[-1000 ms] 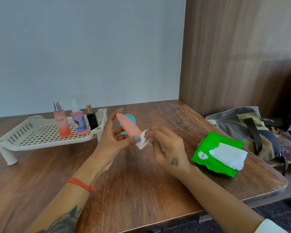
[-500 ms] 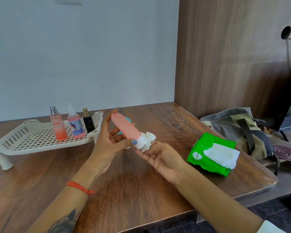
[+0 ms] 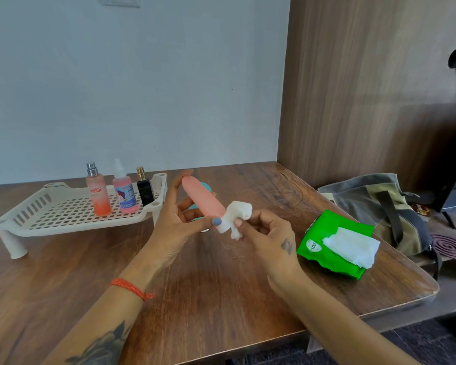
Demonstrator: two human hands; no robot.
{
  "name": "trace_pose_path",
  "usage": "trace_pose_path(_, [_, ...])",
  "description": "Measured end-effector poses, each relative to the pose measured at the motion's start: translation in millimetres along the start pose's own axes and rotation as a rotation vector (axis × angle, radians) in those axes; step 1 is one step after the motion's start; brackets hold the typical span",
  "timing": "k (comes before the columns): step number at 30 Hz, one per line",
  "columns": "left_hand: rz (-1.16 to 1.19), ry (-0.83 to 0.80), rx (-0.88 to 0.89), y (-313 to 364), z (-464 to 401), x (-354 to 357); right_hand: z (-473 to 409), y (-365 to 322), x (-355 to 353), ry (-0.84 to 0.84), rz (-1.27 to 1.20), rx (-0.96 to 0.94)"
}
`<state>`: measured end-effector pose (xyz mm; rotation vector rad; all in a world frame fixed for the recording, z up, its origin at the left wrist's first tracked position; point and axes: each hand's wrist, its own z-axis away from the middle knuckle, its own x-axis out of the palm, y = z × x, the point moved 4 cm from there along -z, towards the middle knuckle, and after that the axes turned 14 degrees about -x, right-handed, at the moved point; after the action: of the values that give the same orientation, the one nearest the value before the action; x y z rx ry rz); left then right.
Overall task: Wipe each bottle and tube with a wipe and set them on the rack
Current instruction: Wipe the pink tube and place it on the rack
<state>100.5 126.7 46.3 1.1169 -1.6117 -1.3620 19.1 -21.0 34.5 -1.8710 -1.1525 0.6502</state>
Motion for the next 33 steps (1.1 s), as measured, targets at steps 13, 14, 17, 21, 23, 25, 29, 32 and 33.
trace_pose_path(13, [0.123, -0.021, -0.012, 1, -2, -5, 14, 8, 23, 0.05, -0.565, 0.47])
trace_pose_path(14, [0.122, -0.022, 0.0, 2, -2, -6, 13, 5, 24, 0.038, -0.596, 0.484])
trace_pose_path(17, [0.102, -0.033, 0.027, 4, -3, -6, 13, 2, 23, 0.009, -0.67, 0.544])
trace_pose_path(21, [0.069, -0.025, 0.047, 5, -3, -6, 14, -1, 14, 0.0, -0.763, 0.546])
trace_pose_path(23, [0.047, 0.002, 0.063, 5, -2, -6, 11, 2, 3, -0.013, -0.443, 0.35])
trace_pose_path(25, [-0.027, 0.041, 0.093, 7, 0, -4, 2, 1, -10, -0.067, 0.247, -0.036])
trace_pose_path(29, [-0.176, 0.074, 0.129, 5, 2, -2, -12, 12, -1, -0.377, 0.85, -0.274])
trace_pose_path(32, [-0.255, 0.08, 0.128, 1, 1, -2, -20, 21, 6, -0.483, 0.934, -0.235])
trace_pose_path(33, [-0.281, 0.084, 0.131, 1, 1, -1, -21, 20, 7, -0.494, 0.923, -0.232])
